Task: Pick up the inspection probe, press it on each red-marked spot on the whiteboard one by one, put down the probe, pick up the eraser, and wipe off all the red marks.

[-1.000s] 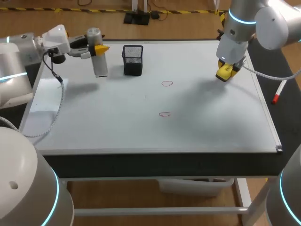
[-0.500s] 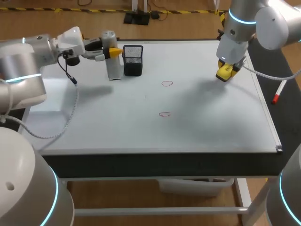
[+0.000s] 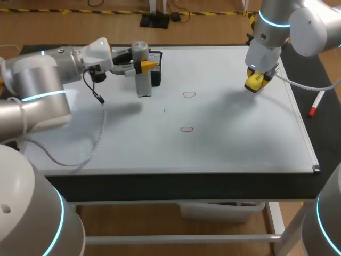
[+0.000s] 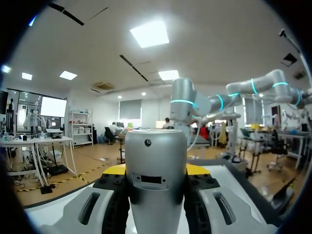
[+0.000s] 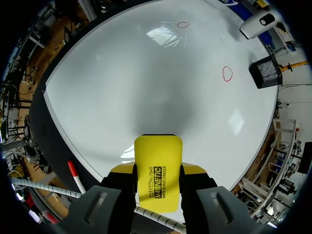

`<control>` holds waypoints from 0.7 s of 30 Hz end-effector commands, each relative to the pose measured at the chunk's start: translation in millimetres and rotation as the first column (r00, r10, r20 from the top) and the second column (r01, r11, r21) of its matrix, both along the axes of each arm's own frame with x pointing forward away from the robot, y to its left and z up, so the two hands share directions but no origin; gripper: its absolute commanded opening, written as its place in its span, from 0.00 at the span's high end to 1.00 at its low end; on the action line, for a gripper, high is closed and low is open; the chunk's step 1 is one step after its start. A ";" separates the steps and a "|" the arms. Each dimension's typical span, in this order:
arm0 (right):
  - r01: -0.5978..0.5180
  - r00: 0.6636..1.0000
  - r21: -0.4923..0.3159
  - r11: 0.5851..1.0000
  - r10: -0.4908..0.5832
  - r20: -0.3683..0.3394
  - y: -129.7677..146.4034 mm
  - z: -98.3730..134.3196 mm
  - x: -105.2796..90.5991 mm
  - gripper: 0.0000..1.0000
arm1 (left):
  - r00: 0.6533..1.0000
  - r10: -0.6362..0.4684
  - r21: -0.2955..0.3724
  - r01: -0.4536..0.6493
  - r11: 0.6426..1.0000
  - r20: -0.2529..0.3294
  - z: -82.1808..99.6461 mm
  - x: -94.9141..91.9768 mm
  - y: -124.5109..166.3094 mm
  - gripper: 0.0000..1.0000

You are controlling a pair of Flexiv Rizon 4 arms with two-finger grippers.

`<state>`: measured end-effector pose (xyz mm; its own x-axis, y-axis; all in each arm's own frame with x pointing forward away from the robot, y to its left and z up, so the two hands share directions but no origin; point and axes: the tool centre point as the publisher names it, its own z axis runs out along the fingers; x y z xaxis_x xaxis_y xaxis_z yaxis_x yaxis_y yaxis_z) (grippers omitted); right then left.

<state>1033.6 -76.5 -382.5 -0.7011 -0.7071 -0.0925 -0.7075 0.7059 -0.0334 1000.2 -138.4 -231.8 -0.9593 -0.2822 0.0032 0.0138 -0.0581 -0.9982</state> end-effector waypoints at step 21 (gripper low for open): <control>-0.002 1.000 -0.004 1.000 0.002 -0.001 -0.2 0.5 0.6 1.00 | 0.993 0.118 0.000 -0.118 0.993 -0.006 -11.0 0.8 -95.2 1.00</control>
<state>1033.6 -76.4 -382.5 -0.7010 -0.7071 -0.0924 -0.7076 0.7058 -0.0336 993.7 -218.3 -240.9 -0.9333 -0.3590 0.0086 0.0120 -0.0551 -0.9984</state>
